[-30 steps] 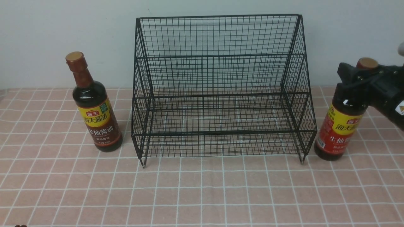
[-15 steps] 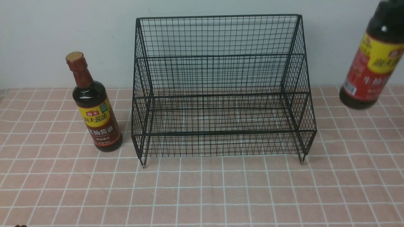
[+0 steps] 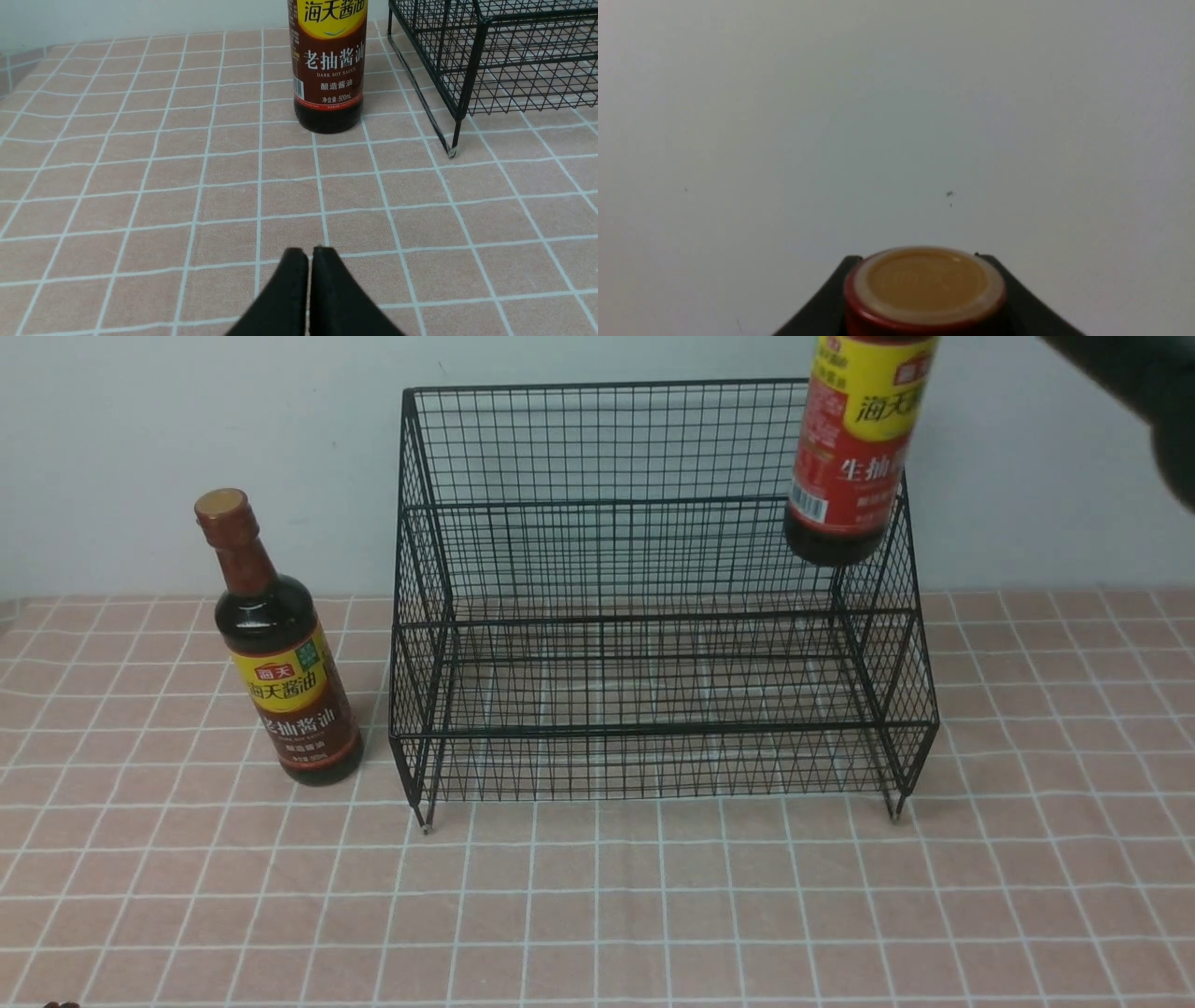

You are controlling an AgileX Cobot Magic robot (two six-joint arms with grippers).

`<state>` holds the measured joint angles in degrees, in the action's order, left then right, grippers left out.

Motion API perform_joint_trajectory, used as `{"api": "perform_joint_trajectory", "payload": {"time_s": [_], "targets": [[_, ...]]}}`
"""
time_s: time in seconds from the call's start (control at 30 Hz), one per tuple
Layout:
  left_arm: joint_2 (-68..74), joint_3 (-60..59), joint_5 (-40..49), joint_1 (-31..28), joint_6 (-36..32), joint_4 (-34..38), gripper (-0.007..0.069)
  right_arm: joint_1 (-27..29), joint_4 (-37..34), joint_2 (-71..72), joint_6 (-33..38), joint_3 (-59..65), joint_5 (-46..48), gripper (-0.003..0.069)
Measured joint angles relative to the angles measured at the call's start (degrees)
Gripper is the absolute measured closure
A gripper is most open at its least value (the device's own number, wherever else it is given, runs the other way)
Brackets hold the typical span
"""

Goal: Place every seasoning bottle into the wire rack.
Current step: Use the right arm to put the condiment bottle back on the shelf

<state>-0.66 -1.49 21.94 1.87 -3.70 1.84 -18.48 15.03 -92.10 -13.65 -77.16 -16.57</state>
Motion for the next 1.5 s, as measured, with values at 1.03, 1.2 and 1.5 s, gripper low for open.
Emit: {"api": "perform_joint_trajectory", "payload": {"time_s": [1.03, 1.2, 1.5], "targets": [[0.00, 0.00, 0.00, 0.00, 0.00, 0.00, 0.0631, 0.00, -0.02, -6.11, -12.27, 3.17, 18.74, 0.0370], [0.00, 0.00, 0.00, 0.00, 0.00, 0.00, 0.0631, -0.05, 0.61, -5.62, -12.55, 3.17, 15.43, 0.0260], [0.00, 0.00, 0.00, 0.00, 0.00, 0.00, 0.0631, -0.71, 0.68, -2.53, -12.55, 3.24, 16.26, 0.0236]]}}
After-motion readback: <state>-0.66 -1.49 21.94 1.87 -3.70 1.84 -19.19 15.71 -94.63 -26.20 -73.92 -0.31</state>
